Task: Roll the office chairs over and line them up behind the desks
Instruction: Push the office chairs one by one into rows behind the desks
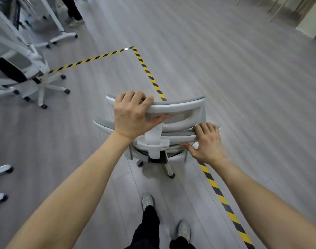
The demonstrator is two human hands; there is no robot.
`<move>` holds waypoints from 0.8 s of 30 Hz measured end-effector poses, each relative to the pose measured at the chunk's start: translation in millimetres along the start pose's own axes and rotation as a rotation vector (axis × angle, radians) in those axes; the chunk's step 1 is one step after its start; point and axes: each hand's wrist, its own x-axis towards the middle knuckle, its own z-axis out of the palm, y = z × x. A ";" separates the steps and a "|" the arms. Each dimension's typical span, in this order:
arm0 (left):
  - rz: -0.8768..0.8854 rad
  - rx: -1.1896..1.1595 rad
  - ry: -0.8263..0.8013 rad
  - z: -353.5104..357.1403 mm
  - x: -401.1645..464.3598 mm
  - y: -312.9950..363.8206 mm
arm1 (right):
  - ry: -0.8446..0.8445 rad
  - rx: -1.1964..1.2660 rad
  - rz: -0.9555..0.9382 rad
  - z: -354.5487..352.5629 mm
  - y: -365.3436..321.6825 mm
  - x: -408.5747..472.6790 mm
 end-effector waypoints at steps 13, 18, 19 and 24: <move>-0.150 0.050 -0.096 4.1 0.1 -149.0 | -0.030 0.045 -0.131 77.3 -87.4 126.2; -0.206 0.094 -0.174 18.5 12.9 -201.0 | -0.051 0.051 -0.106 92.1 -110.3 178.9; -0.216 0.103 -0.192 22.1 15.8 -211.1 | -0.061 0.046 -0.107 96.0 -115.1 190.2; -0.254 0.150 -0.275 35.6 27.4 -253.5 | -0.110 0.035 -0.139 118.8 -132.0 240.2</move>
